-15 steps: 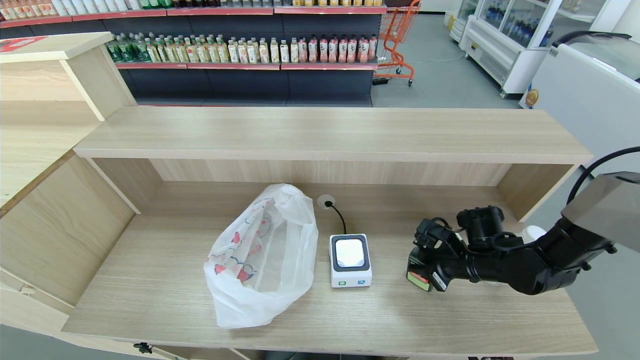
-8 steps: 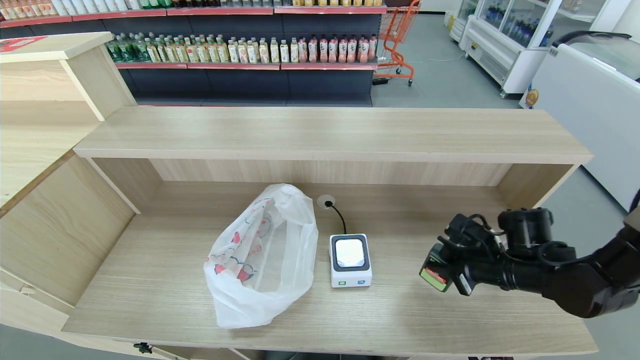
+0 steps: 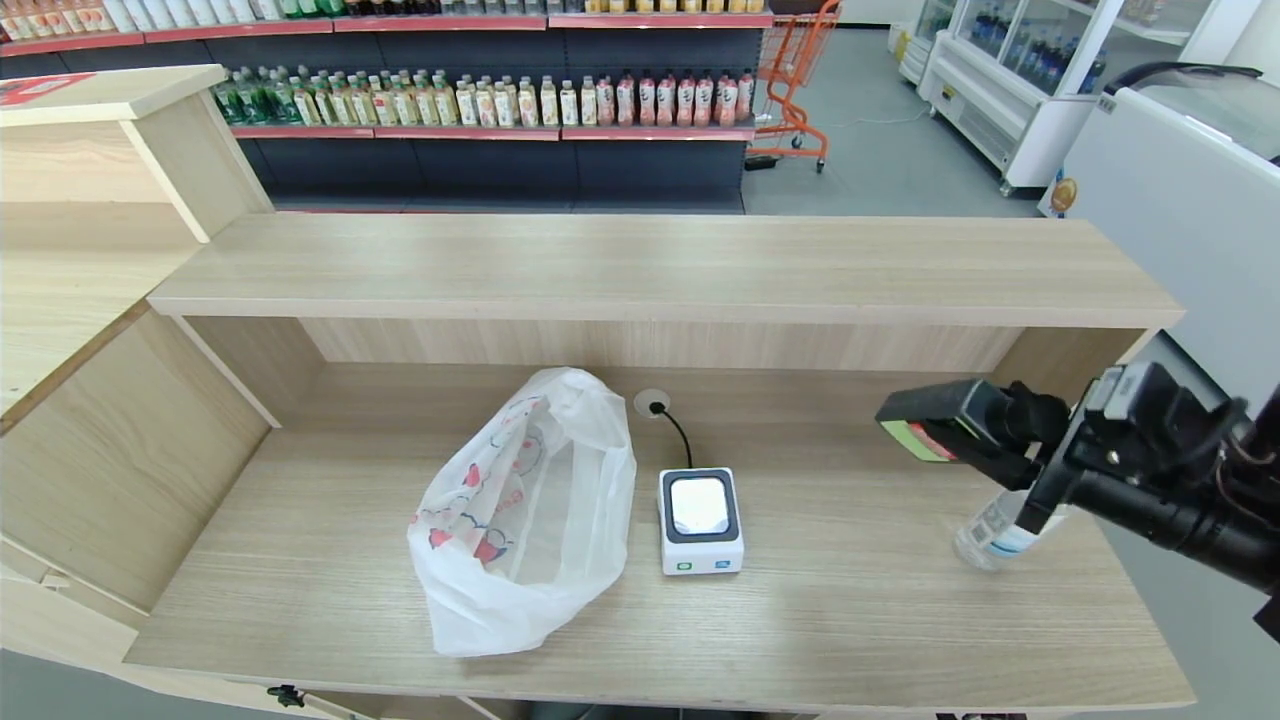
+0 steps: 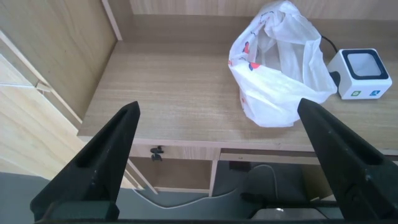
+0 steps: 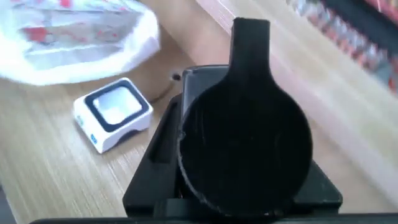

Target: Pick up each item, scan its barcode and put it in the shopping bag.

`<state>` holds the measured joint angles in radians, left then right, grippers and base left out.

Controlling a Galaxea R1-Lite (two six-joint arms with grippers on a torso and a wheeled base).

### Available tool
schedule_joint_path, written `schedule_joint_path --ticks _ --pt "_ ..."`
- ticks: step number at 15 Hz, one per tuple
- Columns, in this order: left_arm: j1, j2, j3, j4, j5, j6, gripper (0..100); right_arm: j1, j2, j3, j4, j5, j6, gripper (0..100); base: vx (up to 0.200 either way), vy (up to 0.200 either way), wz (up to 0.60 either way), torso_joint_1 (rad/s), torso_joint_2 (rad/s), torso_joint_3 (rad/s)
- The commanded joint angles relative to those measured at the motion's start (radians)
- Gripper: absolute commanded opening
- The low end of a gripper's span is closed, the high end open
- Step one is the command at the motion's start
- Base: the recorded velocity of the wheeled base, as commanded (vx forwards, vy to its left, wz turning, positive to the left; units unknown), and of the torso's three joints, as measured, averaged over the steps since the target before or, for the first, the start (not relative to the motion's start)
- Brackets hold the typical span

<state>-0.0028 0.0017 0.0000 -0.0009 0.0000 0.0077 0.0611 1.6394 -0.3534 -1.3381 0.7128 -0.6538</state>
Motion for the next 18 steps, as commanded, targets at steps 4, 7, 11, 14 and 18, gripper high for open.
schedule_joint_path --ticks 4,7,11,14,18 --pt "0.000 0.000 0.000 -0.001 0.000 0.000 100 0.043 -0.047 0.047 0.269 0.432 -0.730 0 0.000 0.000 0.00 0.000 0.00 0.000" --pt "0.000 0.000 0.000 -0.001 0.000 0.000 100 0.072 -0.053 0.004 0.717 0.392 -1.273 0 0.000 0.000 0.00 0.000 0.00 0.000" --pt "0.001 0.000 0.000 -0.001 0.000 0.000 100 0.157 -0.059 -0.025 0.777 0.330 -1.580 0 0.000 0.000 0.00 0.000 0.00 0.000" --pt "0.000 0.000 0.000 -0.001 0.000 0.000 100 0.275 -0.021 -0.093 0.775 0.333 -1.756 0 0.000 0.000 0.00 0.000 0.00 0.000" --pt "0.000 0.000 0.000 -0.001 0.000 0.000 100 0.370 0.028 -0.124 0.778 0.341 -2.017 0 0.000 0.000 0.00 0.000 0.00 0.000"
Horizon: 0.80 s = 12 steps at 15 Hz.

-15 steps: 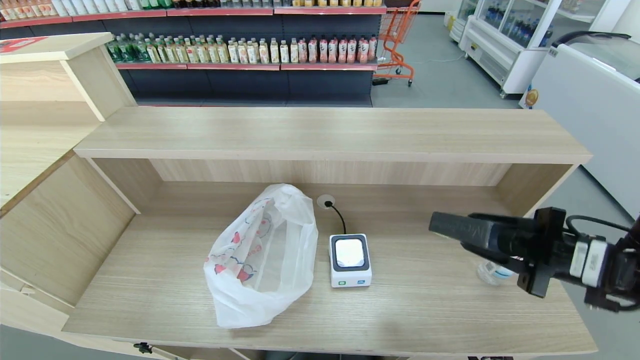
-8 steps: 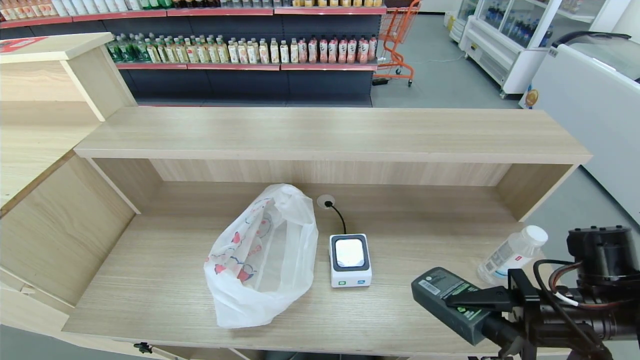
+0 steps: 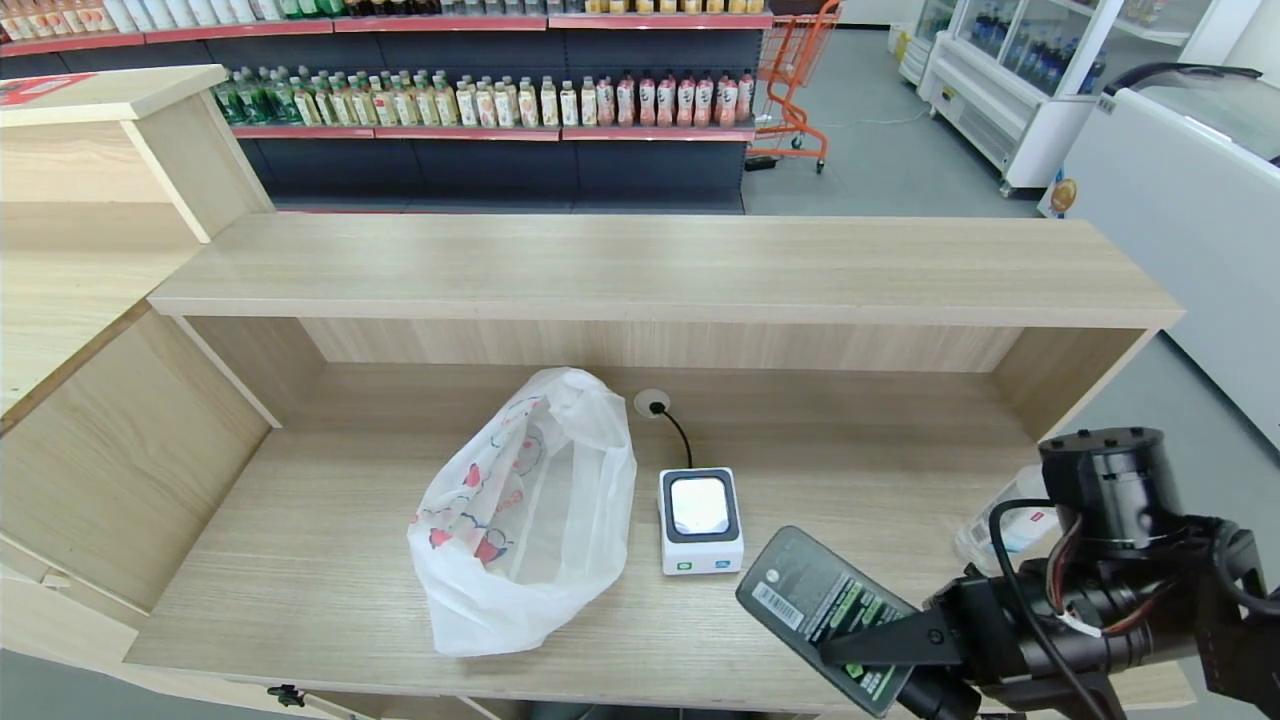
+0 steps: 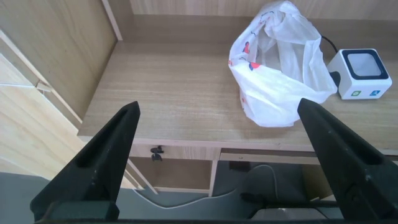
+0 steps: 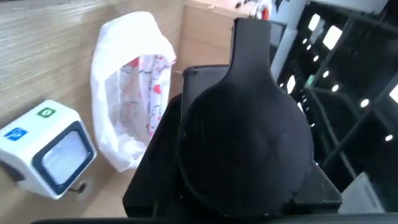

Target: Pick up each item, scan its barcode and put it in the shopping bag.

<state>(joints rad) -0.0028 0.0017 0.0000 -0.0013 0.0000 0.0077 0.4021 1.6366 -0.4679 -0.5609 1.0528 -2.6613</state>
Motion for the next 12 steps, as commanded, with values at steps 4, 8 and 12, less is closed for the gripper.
schedule_joint_path --ticks 4,8,12 --pt "0.001 0.000 0.000 0.000 0.000 0.000 100 0.078 0.083 -0.051 -0.002 0.035 -0.069 0 0.000 0.000 0.00 0.000 0.00 0.000" --pt "0.000 0.000 0.000 0.000 0.000 0.000 100 0.115 0.141 -0.137 -0.002 0.049 -0.112 0 0.000 0.000 0.00 0.000 0.00 0.000" --pt "0.001 0.000 0.000 0.000 0.000 0.000 100 0.132 0.190 -0.201 -0.001 0.049 -0.111 0 0.000 0.000 0.00 0.000 0.00 0.000"
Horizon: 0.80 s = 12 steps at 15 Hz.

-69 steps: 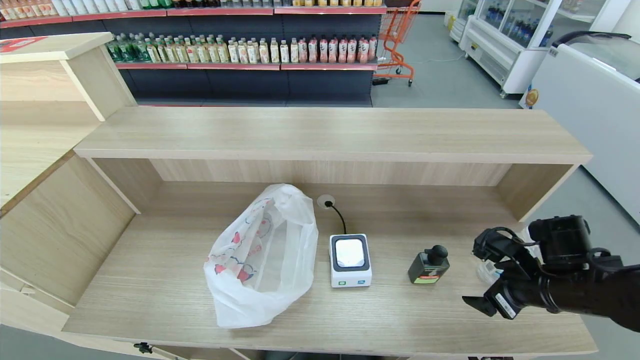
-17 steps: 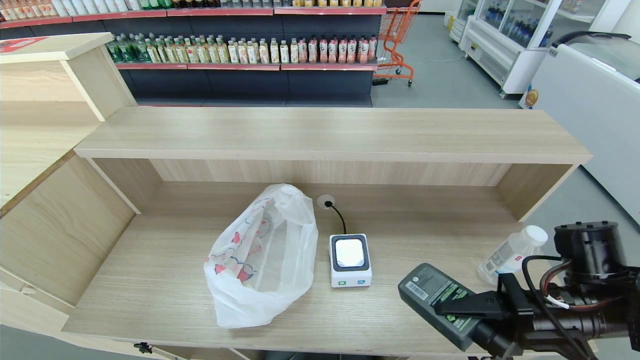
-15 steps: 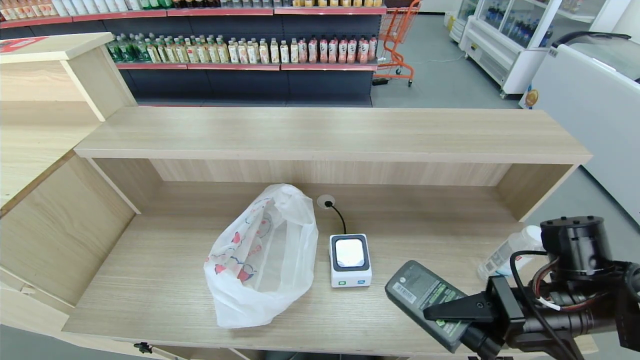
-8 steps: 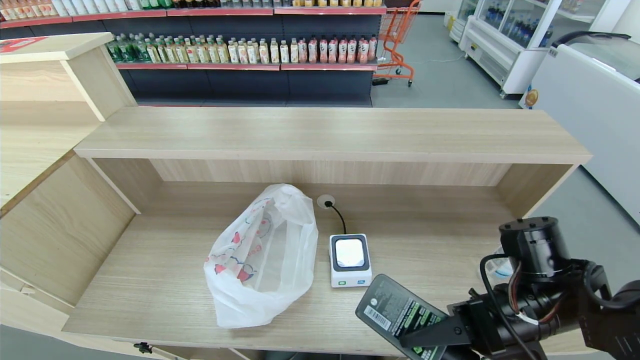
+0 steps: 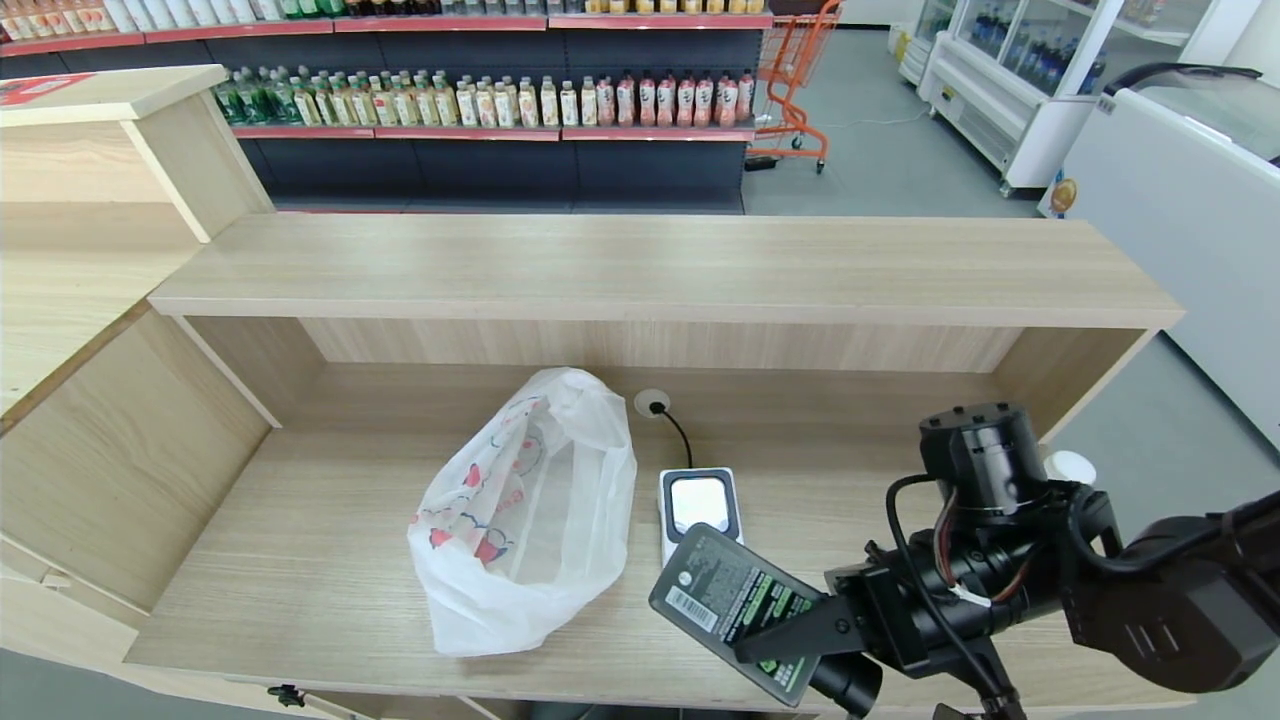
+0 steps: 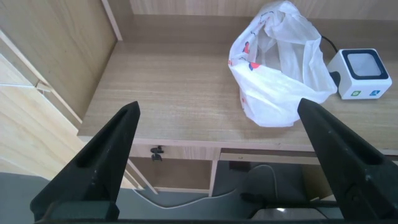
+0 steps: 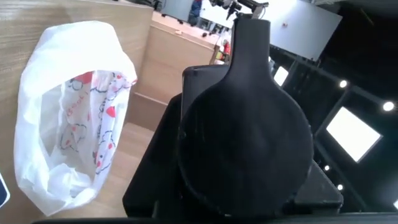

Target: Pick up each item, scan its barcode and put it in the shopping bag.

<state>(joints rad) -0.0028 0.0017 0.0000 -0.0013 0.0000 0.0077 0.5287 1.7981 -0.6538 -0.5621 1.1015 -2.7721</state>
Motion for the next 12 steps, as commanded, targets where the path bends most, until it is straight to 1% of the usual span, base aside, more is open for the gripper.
schedule_joint_path --ticks 1,4,12 --pt "0.001 0.000 0.000 0.000 0.000 0.000 100 0.005 0.033 -0.018 0.001 0.000 0.002 0 0.000 0.000 0.00 0.000 0.00 0.000" --pt "0.001 0.000 0.000 0.000 0.000 0.000 100 0.020 0.060 -0.035 0.008 0.000 0.006 0 0.000 0.000 0.00 0.000 0.00 0.000" --pt "0.000 0.000 0.000 0.000 0.000 0.000 100 0.017 0.076 -0.050 0.014 0.001 0.012 0 0.000 0.000 0.00 0.000 0.00 0.000"
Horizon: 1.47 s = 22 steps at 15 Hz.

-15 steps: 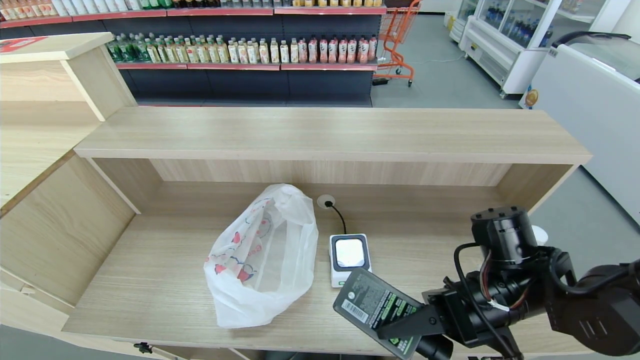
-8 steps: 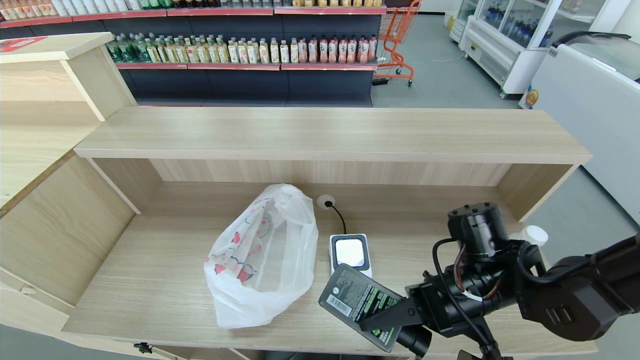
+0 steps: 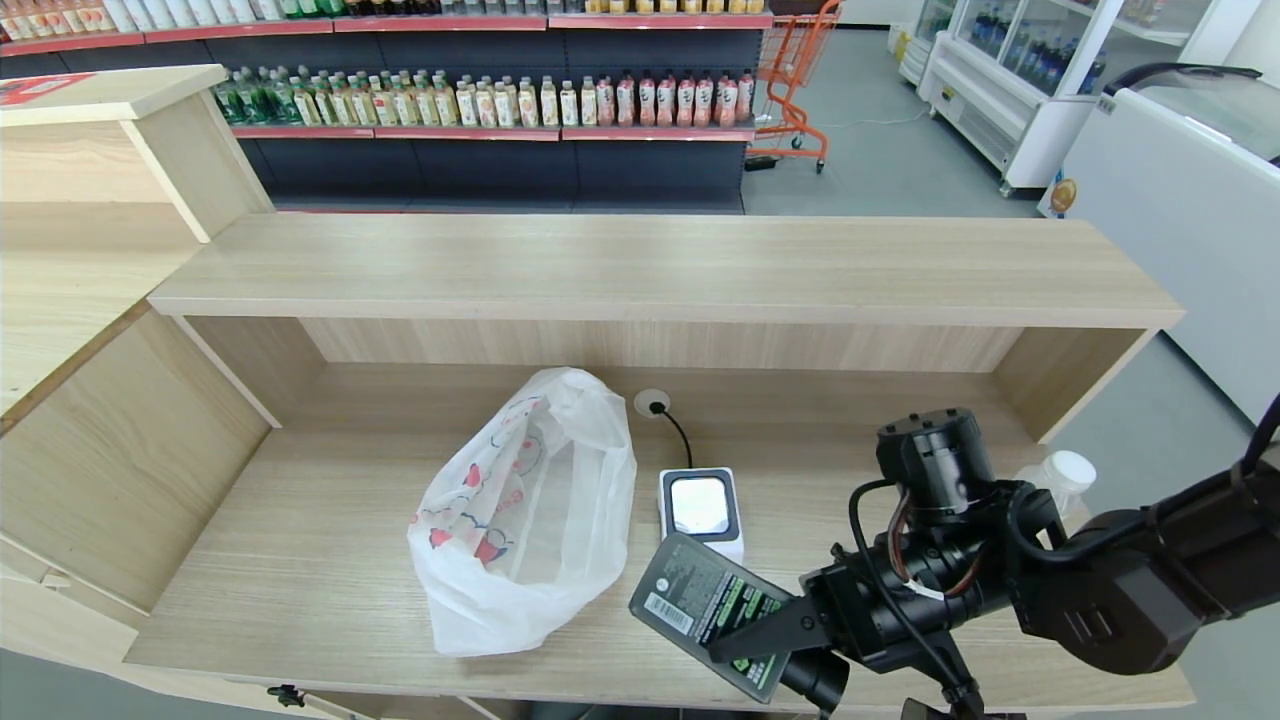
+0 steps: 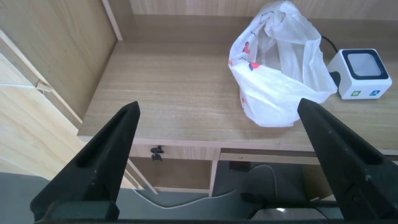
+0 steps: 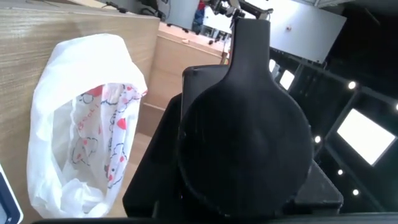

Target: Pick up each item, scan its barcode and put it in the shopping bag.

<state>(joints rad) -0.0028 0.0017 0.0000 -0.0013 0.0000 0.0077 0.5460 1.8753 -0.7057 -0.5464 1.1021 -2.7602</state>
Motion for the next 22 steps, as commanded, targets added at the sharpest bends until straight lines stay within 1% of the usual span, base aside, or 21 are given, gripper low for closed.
schedule_joint_path --ticks 1,3,5,7,8,9,10,12,13,14,15,16,17,18,19,20,21,22 --pt "0.000 0.000 0.000 0.000 0.000 0.000 100 0.000 -0.002 0.005 0.000 0.001 0.001 0 0.000 0.000 0.00 0.000 0.00 0.000" --pt "0.001 0.000 0.000 0.000 0.000 0.000 100 0.000 -0.004 0.012 0.000 0.001 0.001 0 0.000 0.000 0.00 0.000 0.00 0.000" --pt "0.000 0.000 0.000 0.000 0.000 0.000 100 -0.001 -0.025 0.025 0.000 0.001 0.040 0 0.000 0.000 0.00 0.000 0.00 0.000" --pt "0.001 0.000 0.000 0.000 0.000 0.000 100 0.000 -0.091 0.031 0.006 -0.001 0.303 0 0.000 0.000 0.00 0.000 0.00 0.000" --pt "0.000 0.000 0.000 0.000 0.000 0.000 100 0.003 -0.154 0.042 0.022 -0.001 0.413 0 0.000 0.000 0.00 0.000 0.00 0.000" --pt "0.000 0.000 0.000 0.000 0.000 -0.002 100 -0.012 -0.237 0.048 0.037 -0.001 0.508 0 0.000 0.000 0.00 0.000 0.00 0.000" --pt "0.001 0.000 0.000 0.000 0.000 0.000 100 -0.067 -0.317 0.068 0.066 0.002 0.614 0 0.000 0.000 0.00 0.000 0.00 0.000" --pt "0.000 0.000 0.000 0.000 0.000 0.000 100 -0.164 -0.463 0.117 0.215 0.025 0.892 0 0.000 0.000 0.00 0.000 0.00 0.000" --pt "0.000 0.000 0.000 0.000 0.000 0.000 100 -0.255 -0.521 0.115 0.256 0.028 1.045 0 0.000 0.000 0.00 0.000 0.00 0.000" --pt "0.000 0.000 0.000 0.000 0.000 0.000 100 -0.333 -0.568 0.121 0.264 0.027 1.209 0 0.000 0.000 0.00 0.000 0.00 0.000" --pt "0.000 0.000 0.000 0.000 0.000 0.000 100 -0.366 -0.588 0.129 0.264 0.027 1.321 0 0.000 0.000 0.00 0.000 0.00 0.000" --pt "0.000 0.000 0.000 0.000 0.000 0.000 100 -0.428 -0.601 0.138 0.250 0.028 1.562 0 0.000 0.000 0.00 0.000 0.00 0.000" --pt "0.001 0.000 0.000 0.000 0.000 0.000 100 -0.475 -0.588 0.137 0.232 0.028 1.691 0 0.000 0.000 0.00 0.000 0.00 0.000" --pt "0.000 0.000 0.000 0.000 0.000 0.000 100 -0.508 -0.567 0.138 0.218 0.028 1.792 0 0.000 0.000 0.00 0.000 0.00 0.000" --pt "0.000 0.000 0.000 0.000 0.000 -0.002 100 -0.528 -0.522 0.138 0.200 0.028 1.929 0 0.000 0.000 0.00 0.000 0.00 0.000" --pt "0.000 0.000 0.000 0.000 0.000 0.000 100 -0.538 -0.495 0.138 0.190 0.028 2.004 0 0.000 0.000 0.00 0.000 0.00 0.000" --pt "0.000 0.000 0.000 0.000 0.000 0.000 100 -0.558 -0.430 0.132 0.177 0.024 2.131 0 0.000 0.000 0.00 0.000 0.00 0.000" --pt "0.001 0.000 0.000 0.000 0.000 0.000 100 -0.560 -0.361 0.114 0.164 0.022 2.217 0 0.000 0.000 0.00 0.000 0.00 0.000"
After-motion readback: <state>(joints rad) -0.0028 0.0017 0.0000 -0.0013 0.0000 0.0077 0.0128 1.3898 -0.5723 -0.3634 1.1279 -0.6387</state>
